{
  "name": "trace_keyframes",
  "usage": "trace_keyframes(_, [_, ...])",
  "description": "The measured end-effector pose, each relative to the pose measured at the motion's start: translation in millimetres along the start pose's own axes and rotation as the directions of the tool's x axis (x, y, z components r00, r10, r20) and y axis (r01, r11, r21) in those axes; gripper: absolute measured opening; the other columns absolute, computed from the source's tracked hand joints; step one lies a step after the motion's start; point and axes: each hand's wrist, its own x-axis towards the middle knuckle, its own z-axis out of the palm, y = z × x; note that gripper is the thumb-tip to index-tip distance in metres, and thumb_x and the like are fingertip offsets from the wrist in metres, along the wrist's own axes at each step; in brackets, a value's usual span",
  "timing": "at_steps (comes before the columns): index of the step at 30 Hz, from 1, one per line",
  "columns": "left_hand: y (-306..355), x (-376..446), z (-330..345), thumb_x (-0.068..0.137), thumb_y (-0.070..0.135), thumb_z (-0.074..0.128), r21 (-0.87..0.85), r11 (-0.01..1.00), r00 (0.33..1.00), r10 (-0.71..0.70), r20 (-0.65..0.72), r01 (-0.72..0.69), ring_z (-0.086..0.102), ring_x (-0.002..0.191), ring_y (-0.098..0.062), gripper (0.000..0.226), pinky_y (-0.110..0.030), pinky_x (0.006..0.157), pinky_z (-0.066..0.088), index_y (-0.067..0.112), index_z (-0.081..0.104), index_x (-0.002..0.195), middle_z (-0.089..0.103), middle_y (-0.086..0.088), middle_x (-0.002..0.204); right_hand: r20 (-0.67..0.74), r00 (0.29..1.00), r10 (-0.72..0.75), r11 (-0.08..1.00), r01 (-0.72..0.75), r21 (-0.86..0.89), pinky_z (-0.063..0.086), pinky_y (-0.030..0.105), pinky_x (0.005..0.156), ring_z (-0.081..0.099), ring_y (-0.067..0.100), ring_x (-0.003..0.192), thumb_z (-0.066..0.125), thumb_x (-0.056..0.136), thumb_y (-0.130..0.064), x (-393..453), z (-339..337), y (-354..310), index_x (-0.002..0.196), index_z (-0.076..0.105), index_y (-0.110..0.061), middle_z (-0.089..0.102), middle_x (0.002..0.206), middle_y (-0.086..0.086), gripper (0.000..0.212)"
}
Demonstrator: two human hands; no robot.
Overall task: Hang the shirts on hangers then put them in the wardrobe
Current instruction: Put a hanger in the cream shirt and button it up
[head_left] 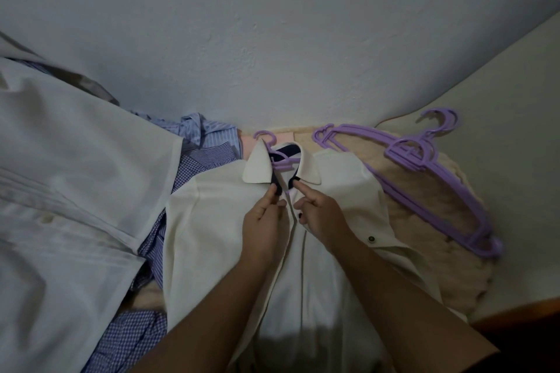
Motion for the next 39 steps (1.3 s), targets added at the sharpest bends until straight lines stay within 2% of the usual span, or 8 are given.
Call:
trace_keyframes(12, [3.1, 10.4, 2.3, 0.099, 0.023, 0.05, -0.082, 0.994, 0.994, -0.063, 0.084, 0.07, 0.053, 0.122, -0.011, 0.059, -0.02, 0.098, 0.042, 0.03, 0.023, 0.151, 0.044, 0.0, 0.145, -0.003, 1.0, -0.02, 0.997, 0.02, -0.08, 0.044, 0.016, 0.069, 0.048, 0.004, 0.063, 0.038, 0.097, -0.002, 9.5, -0.4, 5.7, 0.129, 0.057, -0.018, 0.054, 0.082, -0.011, 0.04])
trace_keyframes(15, [-0.5, 3.8, 1.0, 0.1, 0.017, 0.047, -0.037, 0.999, 0.999, -0.008, 0.031, 0.009, 0.058, 0.101, 0.003, 0.053, -0.008, 0.084, 0.046, 0.028, 0.029, 0.148, 0.051, 0.006, 0.133, -0.039, 0.999, -0.008, 0.995, 0.005, -0.095, 0.043, 0.014, 0.06, 0.054, 0.005, 0.064, 0.043, 0.095, -0.002, 7.2, -5.0, 11.7, 0.122, 0.062, -0.013, 0.058, 0.089, 0.0, 0.035])
trace_keyframes(18, [-12.2, -3.7, -2.9, 0.098, 0.008, 0.047, 0.051, 0.997, 0.998, 0.061, -0.026, -0.06, 0.06, 0.1, 0.007, 0.052, -0.018, 0.093, 0.046, 0.027, 0.034, 0.144, 0.063, 0.002, 0.123, -0.074, 0.997, -0.003, 0.991, -0.007, -0.131, 0.044, 0.015, 0.062, 0.055, 0.0, 0.061, 0.051, 0.091, -0.001, 1.9, -10.2, 17.2, 0.115, 0.066, -0.005, 0.064, 0.082, 0.003, 0.028])
trace_keyframes(23, [-27.5, -23.0, -1.2, 0.087, 0.01, 0.064, 0.304, 0.934, 0.98, 0.198, 0.003, -0.189, 0.06, 0.099, 0.008, 0.051, -0.007, 0.085, 0.045, 0.031, 0.05, 0.131, 0.065, 0.016, 0.11, -0.071, 0.995, -0.076, 0.96, 0.054, -0.275, 0.048, 0.032, 0.089, 0.06, 0.016, 0.089, 0.059, 0.086, -0.002, -8.8, -10.2, 23.3, 0.111, 0.069, -0.003, 0.07, 0.106, 0.016, 0.027])
trace_keyframes(26, [-34.0, -24.0, -1.2, 0.082, 0.009, 0.07, 0.437, 0.852, 0.955, 0.291, 0.059, -0.287, 0.061, 0.087, 0.003, 0.037, -0.017, 0.081, 0.05, 0.035, 0.059, 0.106, 0.064, 0.017, 0.096, -0.069, 0.991, -0.117, 0.933, 0.086, -0.348, 0.047, 0.033, 0.093, 0.064, 0.024, 0.1, 0.062, 0.085, -0.005, -11.1, -9.3, 23.9, 0.109, 0.069, -0.002, 0.07, 0.106, 0.015, 0.025])
trace_keyframes(30, [-41.1, -14.4, -0.4, 0.082, 0.006, 0.068, 0.615, 0.699, 0.921, 0.365, 0.134, -0.366, 0.06, 0.089, -0.009, 0.023, -0.021, 0.088, 0.048, 0.016, 0.074, 0.103, 0.065, 0.001, 0.104, -0.049, 0.989, -0.14, 0.911, 0.11, -0.397, 0.048, 0.032, 0.089, 0.065, 0.027, 0.096, 0.065, 0.084, -0.007, -9.7, -7.0, 25.0, 0.106, 0.07, 0.0, 0.071, 0.101, 0.016, 0.024])
trace_keyframes(36, [-40.1, -13.0, -3.8, 0.087, 0.012, 0.067, 0.674, 0.681, 0.945, 0.316, 0.086, -0.289, 0.057, 0.117, -0.022, 0.04, -0.01, 0.096, 0.028, 0.008, 0.062, 0.126, 0.06, -0.009, 0.13, -0.049, 0.994, -0.102, 0.918, 0.075, -0.388, 0.044, 0.018, 0.078, 0.066, 0.02, 0.092, 0.067, 0.084, -0.011, -5.9, -6.3, 27.4, 0.102, 0.072, -0.003, 0.072, 0.099, 0.011, 0.02])
trace_keyframes(39, [-40.8, -11.9, -5.0, 0.083, 0.012, 0.072, 0.624, 0.731, 0.946, 0.319, 0.046, -0.277, 0.06, 0.11, -0.018, 0.045, -0.013, 0.098, 0.035, 0.011, 0.062, 0.126, 0.062, -0.006, 0.127, -0.036, 0.994, -0.107, 0.895, 0.081, -0.439, 0.034, 0.013, 0.067, 0.058, 0.01, 0.081, 0.067, 0.085, -0.014, -7.2, -6.5, 26.8, 0.097, 0.072, -0.004, 0.071, 0.094, 0.007, 0.016])
